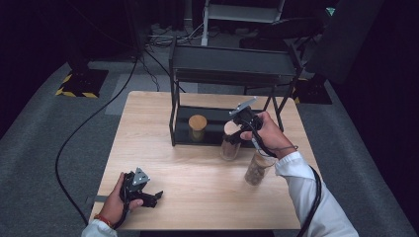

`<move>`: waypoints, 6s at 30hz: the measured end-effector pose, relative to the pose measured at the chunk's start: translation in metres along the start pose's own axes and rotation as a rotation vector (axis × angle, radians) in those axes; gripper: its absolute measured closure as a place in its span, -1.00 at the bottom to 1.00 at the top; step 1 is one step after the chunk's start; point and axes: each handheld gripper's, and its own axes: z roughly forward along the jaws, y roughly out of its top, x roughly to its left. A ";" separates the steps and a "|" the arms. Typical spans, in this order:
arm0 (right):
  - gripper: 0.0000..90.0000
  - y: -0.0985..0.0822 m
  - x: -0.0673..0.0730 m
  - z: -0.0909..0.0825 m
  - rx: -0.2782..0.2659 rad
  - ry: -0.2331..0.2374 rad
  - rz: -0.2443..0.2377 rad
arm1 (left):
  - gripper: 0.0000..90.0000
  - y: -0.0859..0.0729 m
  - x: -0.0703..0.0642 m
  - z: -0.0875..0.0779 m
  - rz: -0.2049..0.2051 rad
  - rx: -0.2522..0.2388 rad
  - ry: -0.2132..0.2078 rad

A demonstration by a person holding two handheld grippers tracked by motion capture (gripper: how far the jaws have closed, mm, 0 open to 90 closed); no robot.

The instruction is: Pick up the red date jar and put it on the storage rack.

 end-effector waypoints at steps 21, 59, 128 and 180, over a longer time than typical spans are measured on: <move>-0.48 0.014 -0.005 0.014 -0.028 -0.071 0.059 | -1.00 0.000 0.000 0.000 0.000 0.000 0.000; -0.49 0.012 -0.030 0.050 -0.083 -0.114 0.196 | -1.00 0.000 0.001 0.000 0.004 0.002 -0.005; -0.92 -0.022 -0.001 0.028 -0.102 -0.216 0.051 | -1.00 0.000 0.000 0.000 0.006 0.001 -0.004; -0.92 -0.159 0.013 -0.052 -0.289 -0.288 0.090 | -1.00 0.000 0.000 0.000 0.005 0.001 -0.005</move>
